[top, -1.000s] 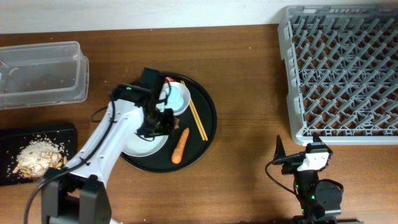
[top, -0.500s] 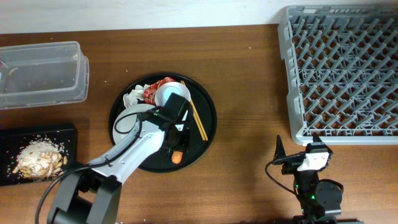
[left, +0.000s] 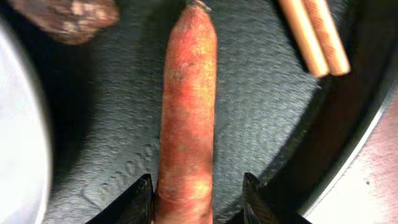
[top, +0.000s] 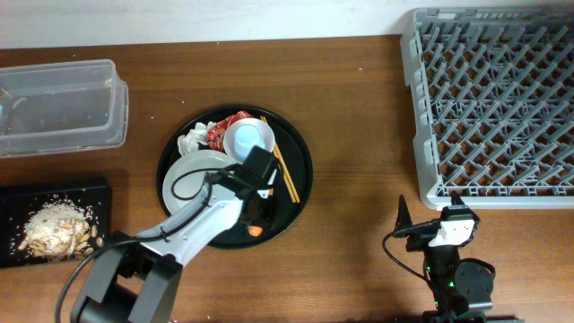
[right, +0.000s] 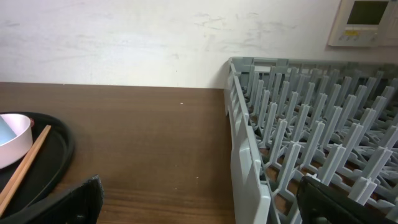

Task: Sort waste into correct bins and load items into the dishwasher rack
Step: 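Lower the left gripper and grasp the orange carrot, then carry the carrot left and release it onto the black board, then move the left gripper back over the tray toward the red wrapper, then lower the left gripper and grasp the red snack wrapper, then lift the wrapper and carry it to the clear plastic bin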

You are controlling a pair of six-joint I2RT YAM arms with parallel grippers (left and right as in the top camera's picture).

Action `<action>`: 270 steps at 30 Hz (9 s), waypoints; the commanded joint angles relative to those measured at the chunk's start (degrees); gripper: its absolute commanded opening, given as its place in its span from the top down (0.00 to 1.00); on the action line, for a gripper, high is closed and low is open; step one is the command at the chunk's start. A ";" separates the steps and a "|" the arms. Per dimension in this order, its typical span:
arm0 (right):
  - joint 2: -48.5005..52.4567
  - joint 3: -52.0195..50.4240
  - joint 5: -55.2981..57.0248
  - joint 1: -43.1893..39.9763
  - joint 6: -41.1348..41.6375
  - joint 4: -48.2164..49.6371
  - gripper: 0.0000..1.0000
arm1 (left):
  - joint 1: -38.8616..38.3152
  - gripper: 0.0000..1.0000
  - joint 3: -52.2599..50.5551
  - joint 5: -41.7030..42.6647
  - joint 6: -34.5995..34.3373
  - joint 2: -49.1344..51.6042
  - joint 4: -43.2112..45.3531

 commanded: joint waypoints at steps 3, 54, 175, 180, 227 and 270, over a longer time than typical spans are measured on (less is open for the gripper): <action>-0.42 -0.42 0.48 0.33 -0.37 -0.20 0.02 | -1.09 0.55 -0.55 -5.18 0.22 0.39 0.22; -0.42 -0.42 0.48 0.33 -0.37 -0.20 0.02 | 79.08 0.83 37.77 -5.05 -16.76 18.47 -25.92; -0.42 -0.42 0.50 0.33 -0.37 -0.20 0.02 | 26.77 0.49 40.33 5.14 15.82 29.51 -3.19; -0.42 -0.42 0.48 0.33 -0.37 -0.20 0.02 | 25.88 0.52 40.35 5.05 15.85 29.42 -3.28; -0.42 -0.42 0.48 0.33 -0.37 -0.20 0.02 | 24.92 0.53 37.70 4.00 18.23 27.34 -4.26; -0.42 -0.42 0.48 0.33 -0.35 -0.20 0.02 | 43.50 1.00 42.69 -12.09 4.00 13.90 10.38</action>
